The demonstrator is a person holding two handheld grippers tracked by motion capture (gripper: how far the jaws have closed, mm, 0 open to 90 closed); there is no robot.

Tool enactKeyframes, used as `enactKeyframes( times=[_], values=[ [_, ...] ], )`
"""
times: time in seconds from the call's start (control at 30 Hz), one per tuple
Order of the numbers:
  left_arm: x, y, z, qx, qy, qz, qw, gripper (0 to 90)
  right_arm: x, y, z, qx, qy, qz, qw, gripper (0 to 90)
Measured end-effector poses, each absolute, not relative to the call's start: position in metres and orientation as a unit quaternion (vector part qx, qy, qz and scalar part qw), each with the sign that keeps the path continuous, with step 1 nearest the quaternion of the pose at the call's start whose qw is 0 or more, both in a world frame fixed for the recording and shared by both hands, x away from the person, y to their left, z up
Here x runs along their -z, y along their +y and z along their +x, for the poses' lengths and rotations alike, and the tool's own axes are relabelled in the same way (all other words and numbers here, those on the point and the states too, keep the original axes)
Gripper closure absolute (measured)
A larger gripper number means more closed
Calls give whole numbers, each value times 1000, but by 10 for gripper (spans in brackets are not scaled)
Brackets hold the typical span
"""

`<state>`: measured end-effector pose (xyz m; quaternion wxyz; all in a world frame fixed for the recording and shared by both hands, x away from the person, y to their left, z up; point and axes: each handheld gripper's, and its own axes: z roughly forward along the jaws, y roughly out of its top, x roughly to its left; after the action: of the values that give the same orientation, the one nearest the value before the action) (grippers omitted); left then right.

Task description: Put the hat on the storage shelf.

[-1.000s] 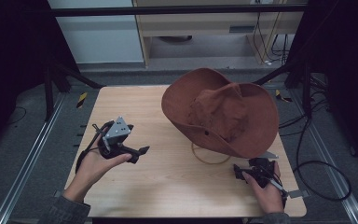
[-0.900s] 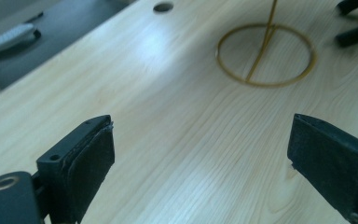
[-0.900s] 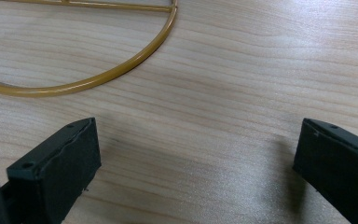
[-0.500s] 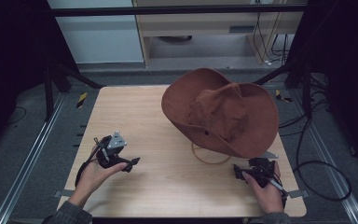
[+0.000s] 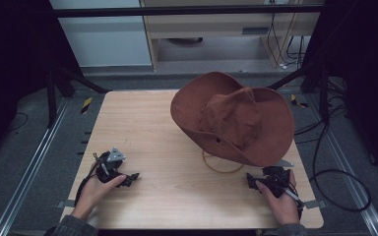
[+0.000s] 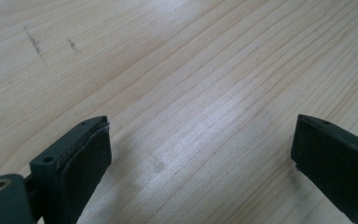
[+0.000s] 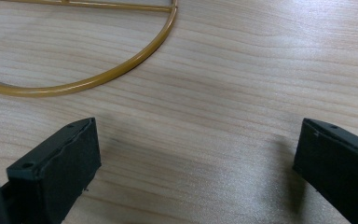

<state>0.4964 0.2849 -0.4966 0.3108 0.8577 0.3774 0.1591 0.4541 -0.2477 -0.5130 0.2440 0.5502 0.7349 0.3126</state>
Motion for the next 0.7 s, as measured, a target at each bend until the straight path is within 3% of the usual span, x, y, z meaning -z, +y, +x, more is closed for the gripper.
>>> enactKeyframes(
  times=[0.7],
  values=[
    [507,292,496,-164,381,845,337,0,513,-248,454,-312,735,550,244,5]
  ],
)
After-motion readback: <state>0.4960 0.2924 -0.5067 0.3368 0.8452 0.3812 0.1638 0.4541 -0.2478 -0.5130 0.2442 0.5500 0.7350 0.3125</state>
